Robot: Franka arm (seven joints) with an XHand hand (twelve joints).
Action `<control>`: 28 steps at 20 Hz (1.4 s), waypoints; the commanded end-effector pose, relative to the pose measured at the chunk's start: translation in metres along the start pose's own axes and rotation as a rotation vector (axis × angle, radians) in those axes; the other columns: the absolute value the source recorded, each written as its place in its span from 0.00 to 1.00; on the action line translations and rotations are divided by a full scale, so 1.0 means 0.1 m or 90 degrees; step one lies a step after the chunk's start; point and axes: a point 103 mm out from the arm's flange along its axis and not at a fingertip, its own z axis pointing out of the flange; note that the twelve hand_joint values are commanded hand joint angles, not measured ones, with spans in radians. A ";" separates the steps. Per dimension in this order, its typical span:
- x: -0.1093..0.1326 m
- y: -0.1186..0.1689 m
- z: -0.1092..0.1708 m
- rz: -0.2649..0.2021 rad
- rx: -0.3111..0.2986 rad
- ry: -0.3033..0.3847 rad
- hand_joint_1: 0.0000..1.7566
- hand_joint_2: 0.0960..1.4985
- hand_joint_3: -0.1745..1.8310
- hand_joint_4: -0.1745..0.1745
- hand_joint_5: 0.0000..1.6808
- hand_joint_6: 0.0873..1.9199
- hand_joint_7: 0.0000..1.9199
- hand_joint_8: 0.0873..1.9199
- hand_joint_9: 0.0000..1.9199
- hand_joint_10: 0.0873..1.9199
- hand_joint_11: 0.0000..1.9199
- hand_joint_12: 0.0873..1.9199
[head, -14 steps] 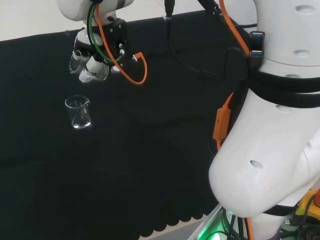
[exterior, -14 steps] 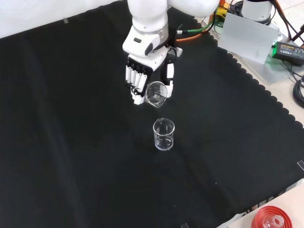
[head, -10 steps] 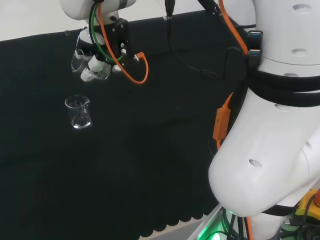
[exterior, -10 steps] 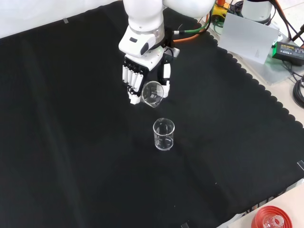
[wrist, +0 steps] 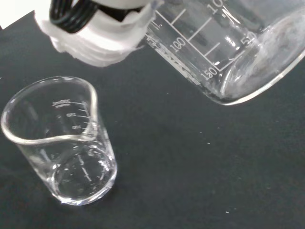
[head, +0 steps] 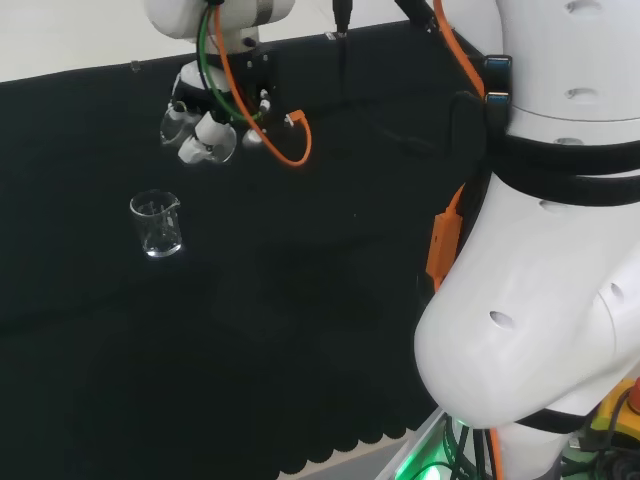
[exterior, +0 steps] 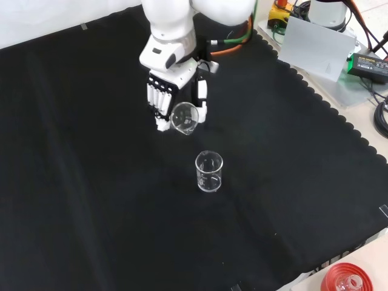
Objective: Place the beaker back on the table.
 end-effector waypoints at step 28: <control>-0.46 0.30 0.79 -0.050 -0.050 0.223 0.75 0.66 0.00 0.00 0.89 0.00 0.81 0.00 0.85 0.02 0.57 0.44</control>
